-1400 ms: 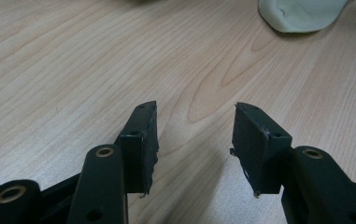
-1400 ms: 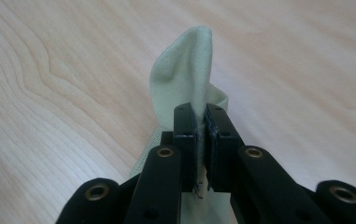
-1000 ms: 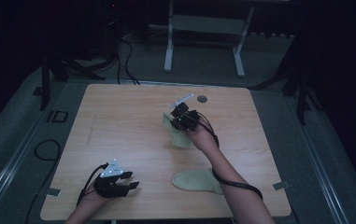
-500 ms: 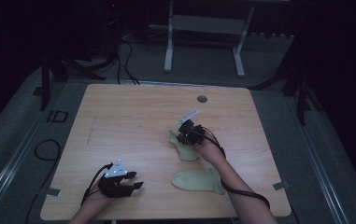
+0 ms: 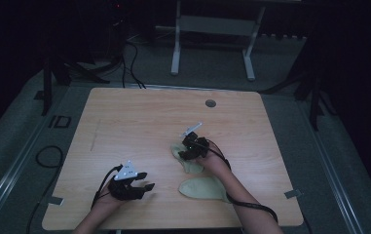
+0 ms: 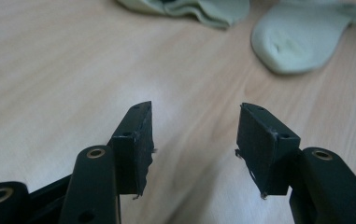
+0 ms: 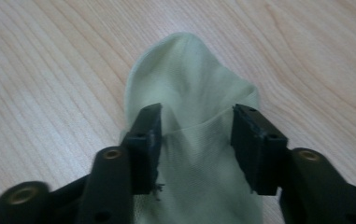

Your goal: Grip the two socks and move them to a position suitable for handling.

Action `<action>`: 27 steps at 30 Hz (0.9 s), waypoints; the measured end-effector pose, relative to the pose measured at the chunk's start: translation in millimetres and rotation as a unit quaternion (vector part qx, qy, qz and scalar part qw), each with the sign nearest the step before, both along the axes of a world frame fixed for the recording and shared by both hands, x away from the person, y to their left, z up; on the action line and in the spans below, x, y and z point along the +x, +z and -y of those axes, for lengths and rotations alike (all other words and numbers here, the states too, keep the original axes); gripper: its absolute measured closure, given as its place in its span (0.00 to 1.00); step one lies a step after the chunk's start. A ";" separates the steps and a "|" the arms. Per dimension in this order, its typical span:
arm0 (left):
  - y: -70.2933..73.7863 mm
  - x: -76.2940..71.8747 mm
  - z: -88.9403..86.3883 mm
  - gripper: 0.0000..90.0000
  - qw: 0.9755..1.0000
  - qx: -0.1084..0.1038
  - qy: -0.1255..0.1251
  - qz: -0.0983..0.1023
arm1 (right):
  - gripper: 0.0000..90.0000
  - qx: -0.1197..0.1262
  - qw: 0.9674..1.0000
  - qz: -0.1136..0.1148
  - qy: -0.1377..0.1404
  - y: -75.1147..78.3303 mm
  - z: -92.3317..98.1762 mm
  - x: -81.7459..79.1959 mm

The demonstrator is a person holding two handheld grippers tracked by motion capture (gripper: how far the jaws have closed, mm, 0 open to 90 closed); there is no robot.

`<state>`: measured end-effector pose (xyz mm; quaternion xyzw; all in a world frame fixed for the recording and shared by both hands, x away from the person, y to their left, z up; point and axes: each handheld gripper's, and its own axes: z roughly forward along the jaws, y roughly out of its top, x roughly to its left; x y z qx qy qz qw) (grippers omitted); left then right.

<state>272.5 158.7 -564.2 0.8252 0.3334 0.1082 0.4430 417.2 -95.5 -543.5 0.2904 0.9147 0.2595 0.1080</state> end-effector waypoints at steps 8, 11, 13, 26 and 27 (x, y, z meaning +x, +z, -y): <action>19.9 34.1 17.5 0.58 1.000 0.014 0.006 0.024 | 0.55 0.037 0.999 0.005 -0.006 22.7 11.0 -23.7; 28.5 48.1 29.9 0.67 0.999 0.026 -0.002 0.038 | 0.60 0.044 0.999 0.000 -0.004 21.6 14.5 -33.5; 33.6 59.8 40.4 0.74 0.998 0.033 -0.009 0.043 | 0.63 0.035 0.999 -0.003 0.006 17.4 14.0 -40.2; 12.5 119.8 93.5 0.99 0.994 0.105 0.011 0.011 | 0.66 0.003 1.000 0.021 0.010 -2.2 8.3 -48.6; 9.7 121.7 93.9 0.99 0.993 0.115 0.012 0.008 | 0.67 0.002 1.000 0.021 0.008 -3.2 8.5 -48.8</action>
